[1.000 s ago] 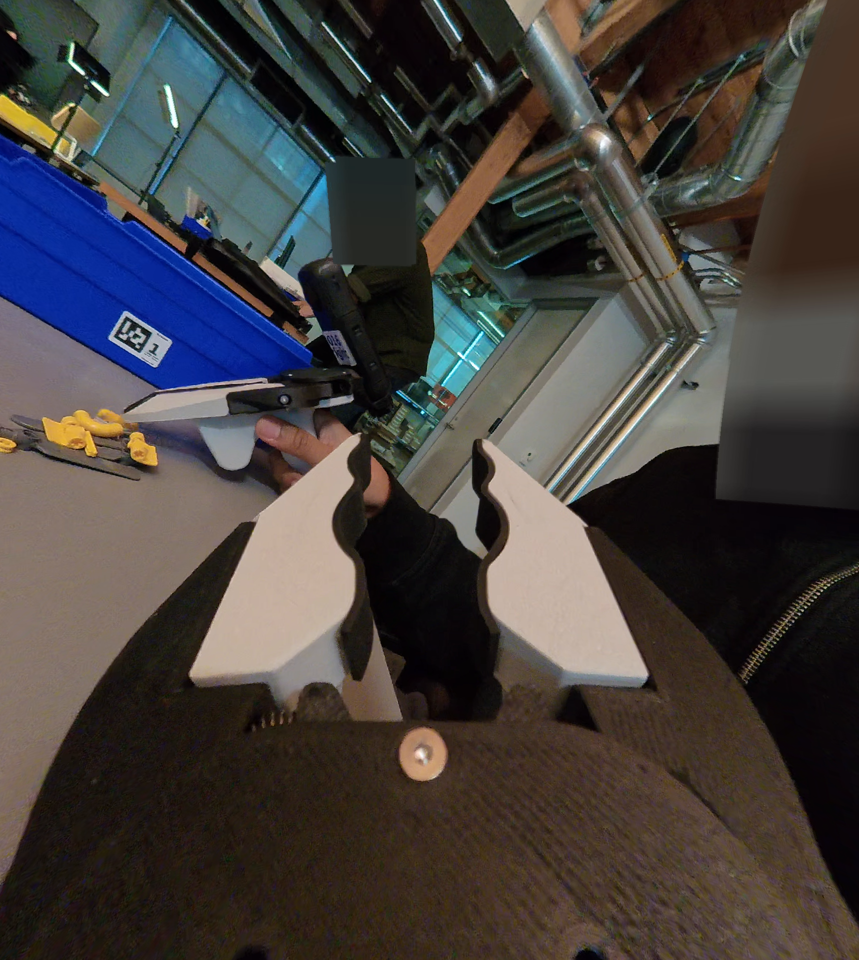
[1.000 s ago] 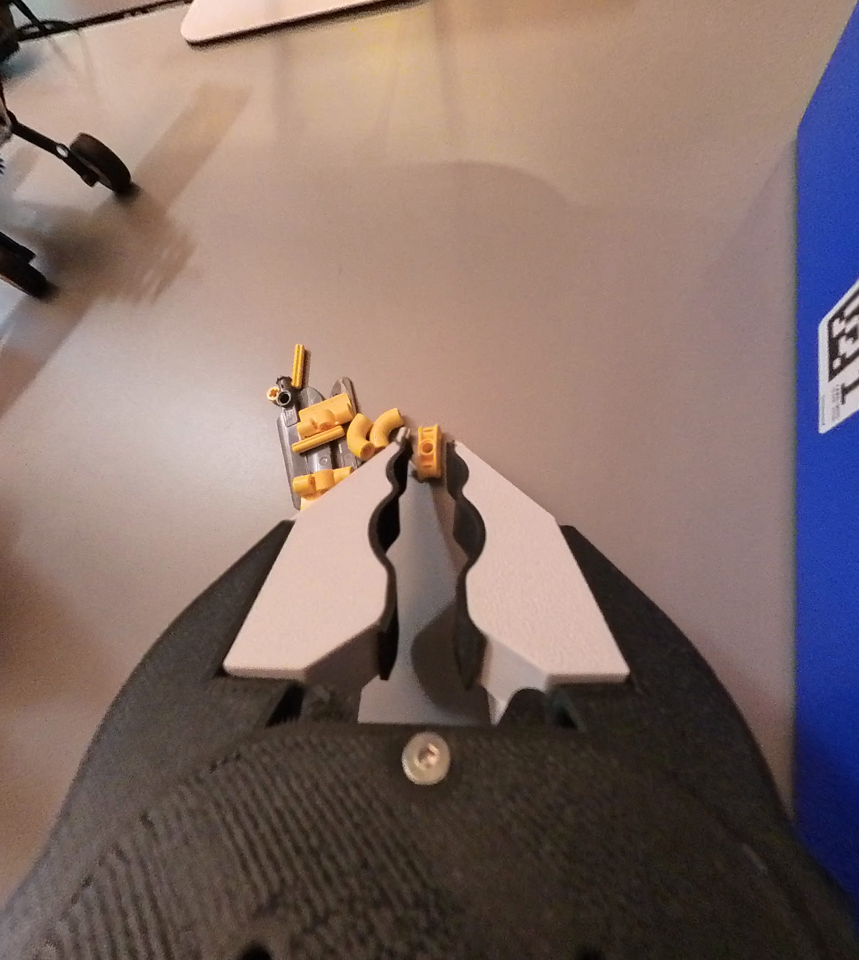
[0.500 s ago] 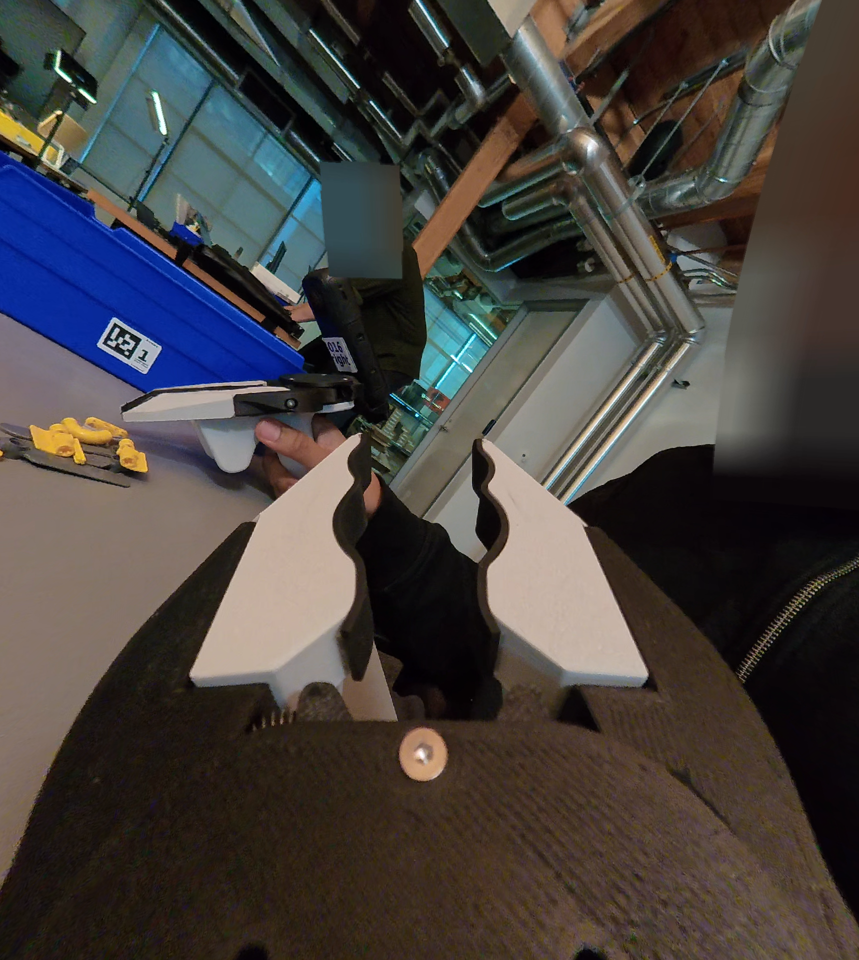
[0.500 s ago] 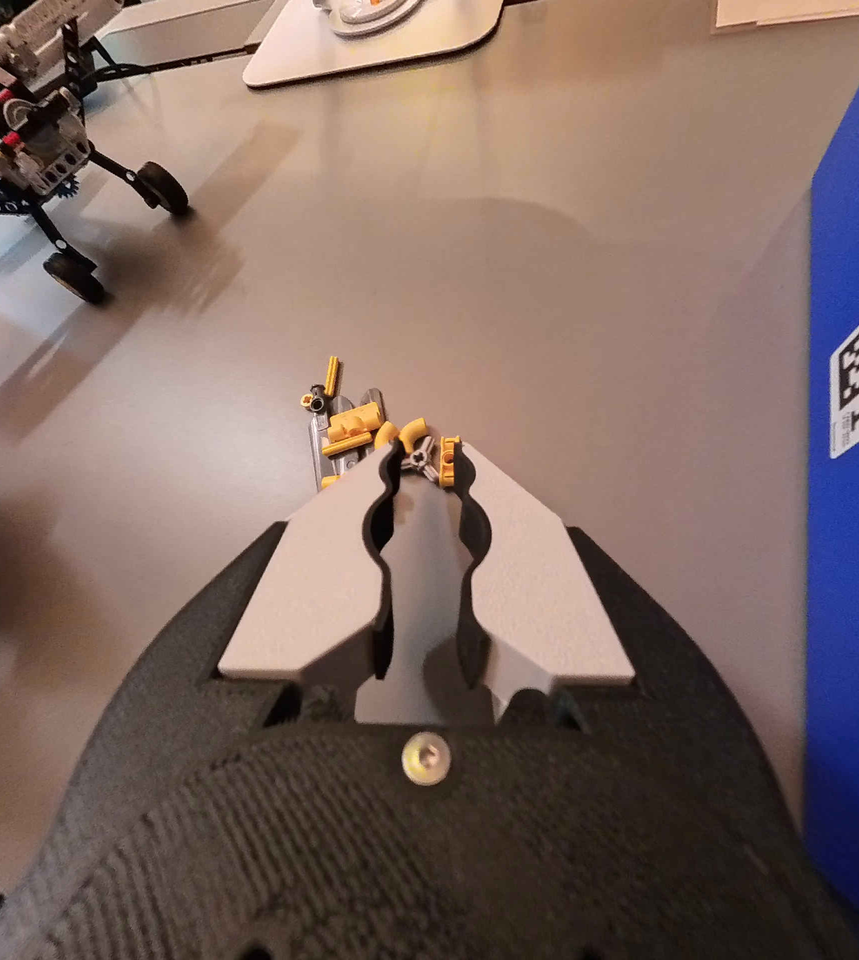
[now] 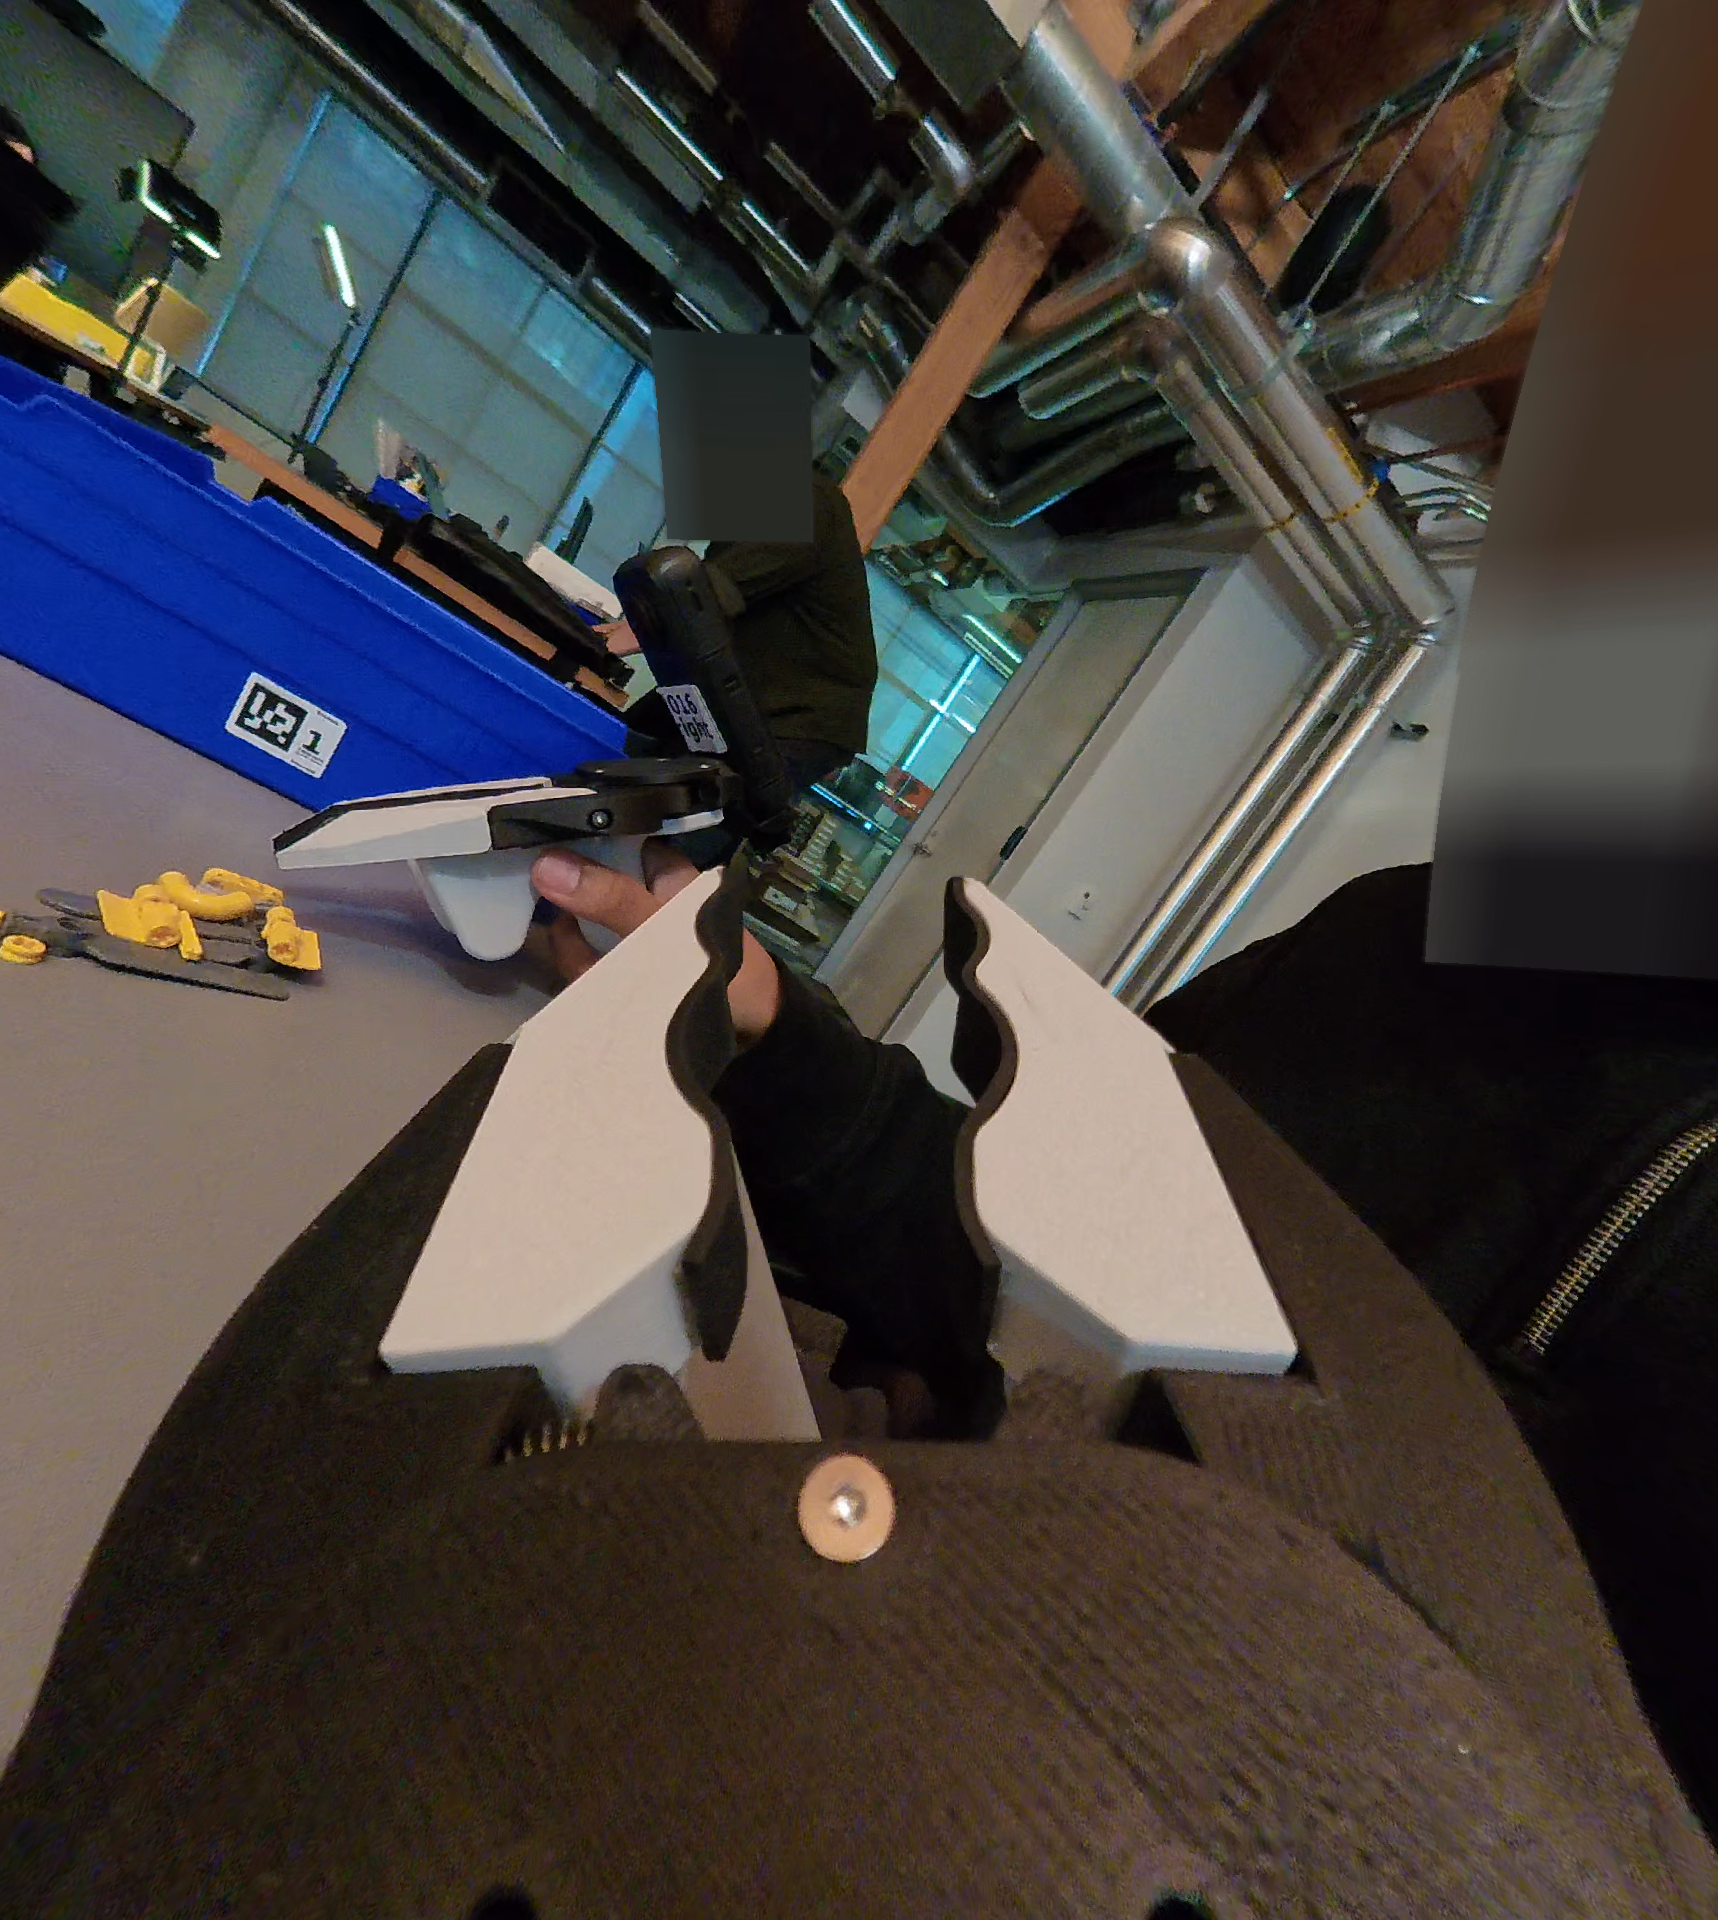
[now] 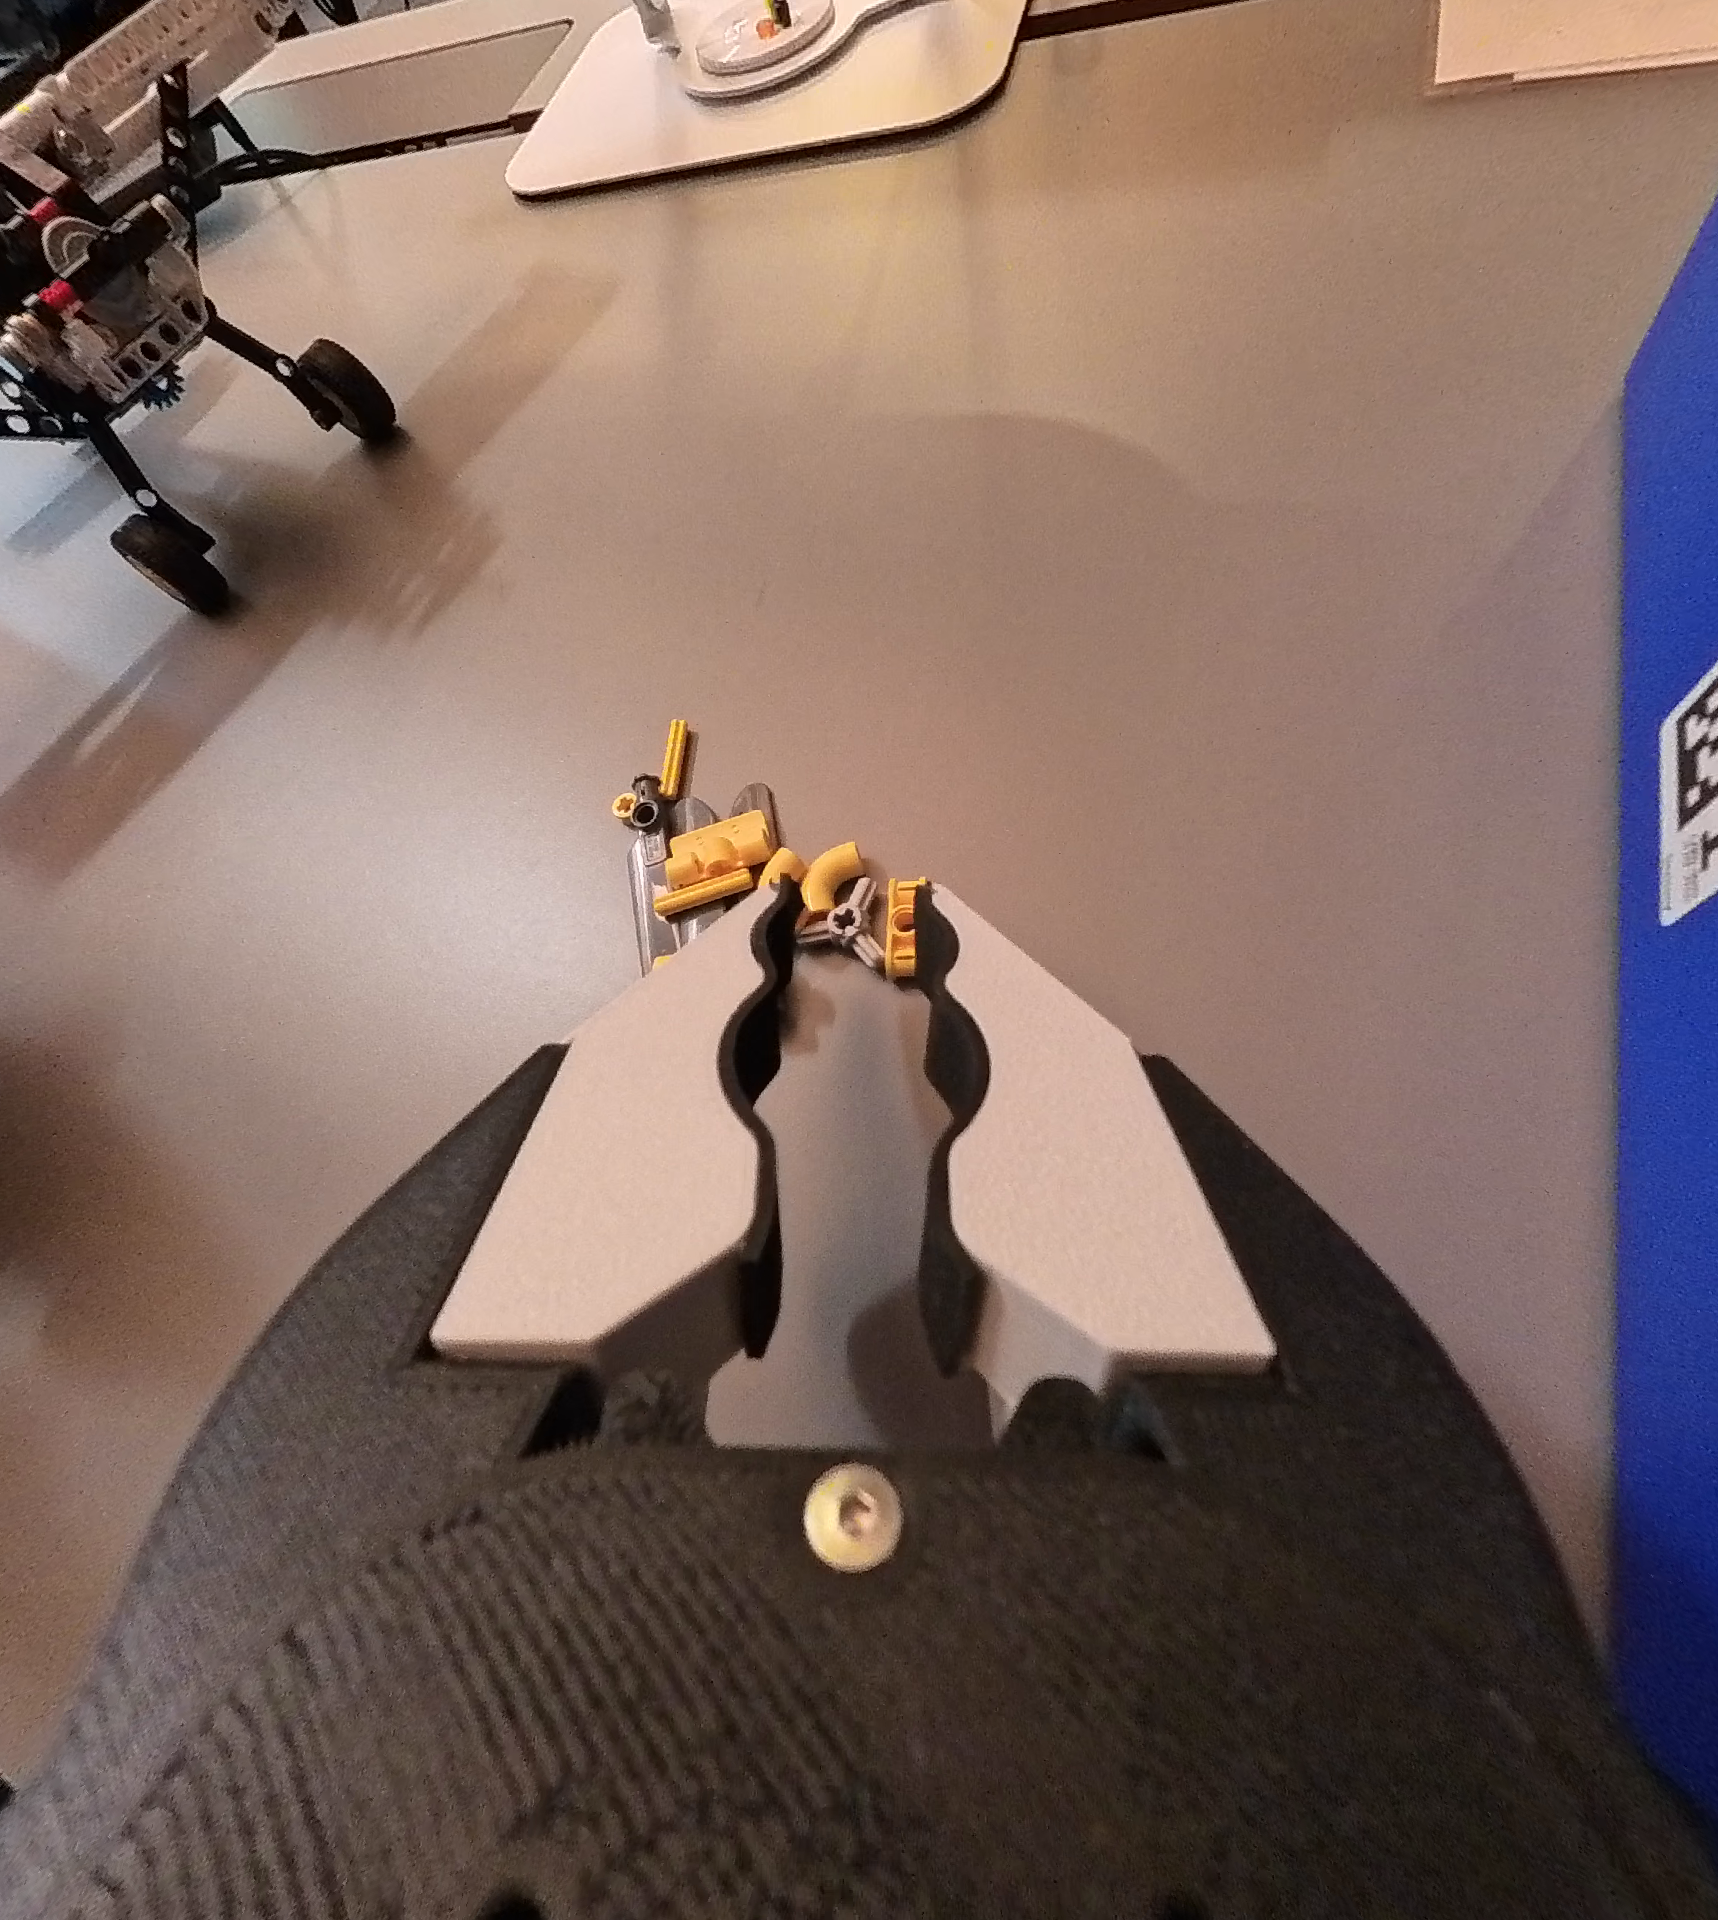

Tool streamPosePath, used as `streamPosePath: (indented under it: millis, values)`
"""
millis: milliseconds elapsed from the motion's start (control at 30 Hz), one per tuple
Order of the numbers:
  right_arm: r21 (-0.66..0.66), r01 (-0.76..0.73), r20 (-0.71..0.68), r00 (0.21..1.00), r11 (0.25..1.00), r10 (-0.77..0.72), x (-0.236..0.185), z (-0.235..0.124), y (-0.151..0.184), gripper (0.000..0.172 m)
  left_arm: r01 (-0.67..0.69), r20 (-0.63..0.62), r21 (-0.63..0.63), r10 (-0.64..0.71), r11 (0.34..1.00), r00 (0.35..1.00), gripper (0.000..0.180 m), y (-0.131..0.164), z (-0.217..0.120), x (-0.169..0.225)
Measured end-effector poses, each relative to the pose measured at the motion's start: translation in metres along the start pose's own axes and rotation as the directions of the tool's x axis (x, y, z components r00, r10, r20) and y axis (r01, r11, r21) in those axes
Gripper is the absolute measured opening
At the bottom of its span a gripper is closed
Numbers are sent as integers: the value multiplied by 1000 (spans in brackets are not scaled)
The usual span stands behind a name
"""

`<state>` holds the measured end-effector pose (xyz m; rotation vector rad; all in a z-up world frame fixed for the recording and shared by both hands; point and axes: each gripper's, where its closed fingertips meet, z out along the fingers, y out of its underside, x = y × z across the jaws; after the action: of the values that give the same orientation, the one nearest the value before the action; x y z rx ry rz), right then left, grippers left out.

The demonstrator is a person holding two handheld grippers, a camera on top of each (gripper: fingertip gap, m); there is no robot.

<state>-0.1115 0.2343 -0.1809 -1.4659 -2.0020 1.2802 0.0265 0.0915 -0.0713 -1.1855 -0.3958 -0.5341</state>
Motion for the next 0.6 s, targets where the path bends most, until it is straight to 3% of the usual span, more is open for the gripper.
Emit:
streamPosePath:
  millis: [333,500,600]
  values:
    - [6,8,2,1000,1000,-8,-1,0,-1,21,-46,18,-3,46,999,999,34,0,0,1]
    - [13,20,-1,1000,1000,-19,-2,-1,-2,22,-187,116,17,184,982,976,34,-13,-7,0]
    - [20,28,1,1000,999,-28,-3,-2,-2,21,-316,194,-91,328,944,924,36,-24,-12,5]
